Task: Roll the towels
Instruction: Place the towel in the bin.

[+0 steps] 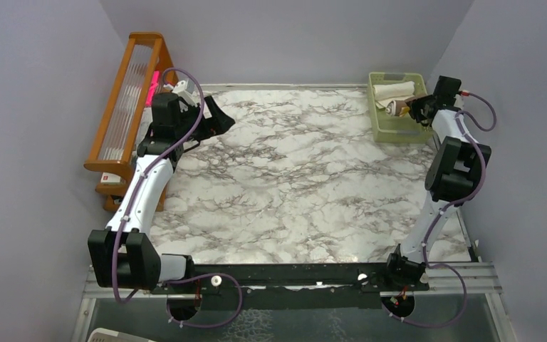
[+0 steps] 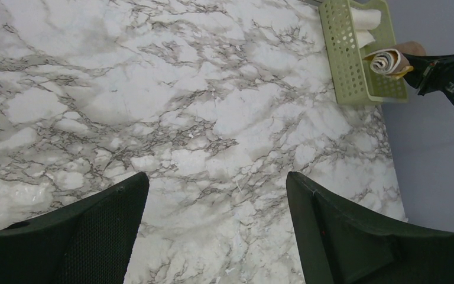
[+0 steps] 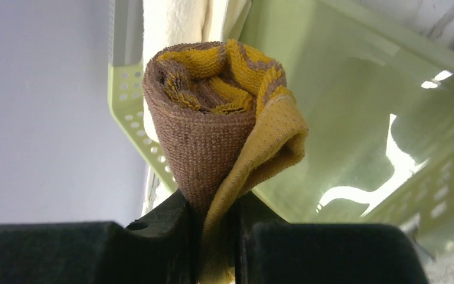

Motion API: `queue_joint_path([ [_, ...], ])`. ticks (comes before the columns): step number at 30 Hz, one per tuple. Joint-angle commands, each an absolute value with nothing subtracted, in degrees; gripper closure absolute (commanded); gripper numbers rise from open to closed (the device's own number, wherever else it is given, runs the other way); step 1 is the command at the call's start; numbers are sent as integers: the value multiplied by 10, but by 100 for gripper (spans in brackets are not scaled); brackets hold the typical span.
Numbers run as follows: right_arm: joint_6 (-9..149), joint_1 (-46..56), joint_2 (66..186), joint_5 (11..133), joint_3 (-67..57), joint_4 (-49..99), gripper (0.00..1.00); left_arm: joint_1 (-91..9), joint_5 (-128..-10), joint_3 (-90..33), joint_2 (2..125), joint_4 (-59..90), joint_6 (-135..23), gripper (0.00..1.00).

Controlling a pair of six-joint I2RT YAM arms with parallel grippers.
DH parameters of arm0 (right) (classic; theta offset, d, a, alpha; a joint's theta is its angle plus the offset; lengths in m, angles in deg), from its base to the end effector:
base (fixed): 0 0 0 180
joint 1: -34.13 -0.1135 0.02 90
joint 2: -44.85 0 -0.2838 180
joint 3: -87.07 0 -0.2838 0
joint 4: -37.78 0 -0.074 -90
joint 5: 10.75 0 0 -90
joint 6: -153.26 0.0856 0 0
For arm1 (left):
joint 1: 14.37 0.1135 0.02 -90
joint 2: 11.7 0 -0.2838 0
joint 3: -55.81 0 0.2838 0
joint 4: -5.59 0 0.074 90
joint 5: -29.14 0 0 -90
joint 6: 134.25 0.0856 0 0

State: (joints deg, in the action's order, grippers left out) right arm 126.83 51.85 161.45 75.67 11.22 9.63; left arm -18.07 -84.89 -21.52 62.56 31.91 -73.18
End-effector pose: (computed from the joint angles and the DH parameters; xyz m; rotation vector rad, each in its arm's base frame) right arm 0.5210 -0.1609 0.2023 1.4896 1.7865 0.4836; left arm 0.3632 -0.0584 0.3418 -0.1635 2.0167 -0.7801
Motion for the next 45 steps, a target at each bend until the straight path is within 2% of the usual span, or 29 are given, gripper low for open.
queue_joint_path([
  [1, 1254, 519, 1678, 786, 195, 63, 99, -175, -871, -213, 640, 320, -728, 11],
  [6, 1252, 519, 1739, 776, 255, 45, 99, -175, -869, -219, 650, 321, -727, 10],
  [20, 1256, 501, 1807, 767, 327, 71, 99, -174, -864, -237, 685, 329, -724, 1],
  [26, 1268, 487, 1845, 778, 382, 55, 99, -175, -859, -245, 689, 339, -718, 1],
  [28, 1274, 485, 1854, 774, 393, 51, 92, -175, -856, -249, 691, 346, -713, 1],
  [33, 1277, 480, 1852, 770, 393, 42, 54, -175, -852, -254, 693, 356, -708, 1],
  [37, 1272, 480, 1823, 781, 366, 35, 31, -175, -854, -254, 693, 359, -707, 1],
  [45, 1263, 480, 1780, 790, 365, -41, 29, -175, -860, -241, 678, 366, -705, 1],
])
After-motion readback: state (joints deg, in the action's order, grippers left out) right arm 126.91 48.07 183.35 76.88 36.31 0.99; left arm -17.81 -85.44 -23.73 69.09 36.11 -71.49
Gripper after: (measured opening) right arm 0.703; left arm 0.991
